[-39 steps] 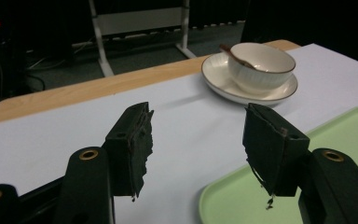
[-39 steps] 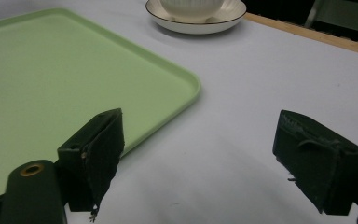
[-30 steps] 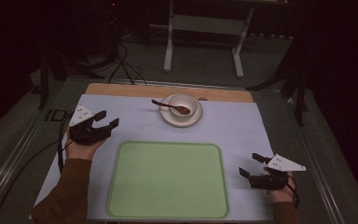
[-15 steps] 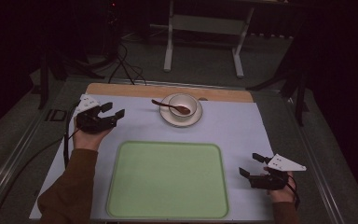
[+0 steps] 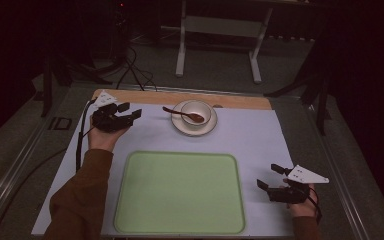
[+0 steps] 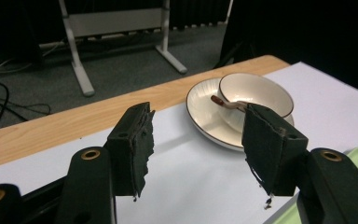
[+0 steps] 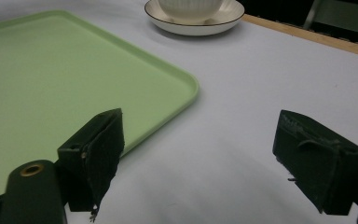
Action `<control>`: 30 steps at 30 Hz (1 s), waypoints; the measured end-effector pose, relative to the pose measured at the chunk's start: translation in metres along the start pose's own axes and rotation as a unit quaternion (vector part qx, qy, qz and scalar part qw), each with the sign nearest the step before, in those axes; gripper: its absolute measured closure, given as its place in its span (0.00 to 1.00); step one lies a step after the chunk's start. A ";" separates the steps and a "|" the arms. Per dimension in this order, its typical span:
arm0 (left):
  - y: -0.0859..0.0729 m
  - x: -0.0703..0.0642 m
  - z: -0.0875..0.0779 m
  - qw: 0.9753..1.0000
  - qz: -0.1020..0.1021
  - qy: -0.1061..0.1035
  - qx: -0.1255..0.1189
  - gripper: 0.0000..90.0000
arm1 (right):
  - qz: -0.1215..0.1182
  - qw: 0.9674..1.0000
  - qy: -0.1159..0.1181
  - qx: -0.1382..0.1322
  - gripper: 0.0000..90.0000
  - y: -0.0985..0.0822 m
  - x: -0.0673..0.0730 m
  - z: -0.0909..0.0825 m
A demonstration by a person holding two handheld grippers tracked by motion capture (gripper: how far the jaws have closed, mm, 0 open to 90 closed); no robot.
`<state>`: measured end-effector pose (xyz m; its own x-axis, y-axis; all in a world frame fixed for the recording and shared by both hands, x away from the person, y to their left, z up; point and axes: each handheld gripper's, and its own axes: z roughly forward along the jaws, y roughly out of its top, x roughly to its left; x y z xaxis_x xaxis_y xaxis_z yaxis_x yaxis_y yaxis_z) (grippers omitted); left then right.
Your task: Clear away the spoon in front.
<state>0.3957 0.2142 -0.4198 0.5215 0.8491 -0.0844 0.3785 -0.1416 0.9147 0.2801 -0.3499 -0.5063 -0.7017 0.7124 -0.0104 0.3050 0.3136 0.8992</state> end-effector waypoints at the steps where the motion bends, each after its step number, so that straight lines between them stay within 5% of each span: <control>1: 0.000 0.000 0.003 1.000 0.000 0.000 0.002 0.47 | 0.000 1.000 0.000 0.000 0.18 0.000 0.000 0.000; 16: 0.012 -0.001 0.030 1.000 -0.009 -0.016 0.019 0.49 | 0.000 1.000 0.000 -0.001 0.18 0.000 0.000 0.000; 30: 0.021 -0.005 0.072 0.998 -0.008 -0.029 0.054 0.49 | 0.000 1.000 0.000 -0.001 0.18 0.000 -0.001 0.000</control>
<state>0.4565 0.1705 -0.4290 0.5564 0.8216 -0.1244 0.4655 -0.1842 0.8657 0.2802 -0.3504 -0.5061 -0.7020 0.7121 -0.0102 0.3039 0.3125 0.9000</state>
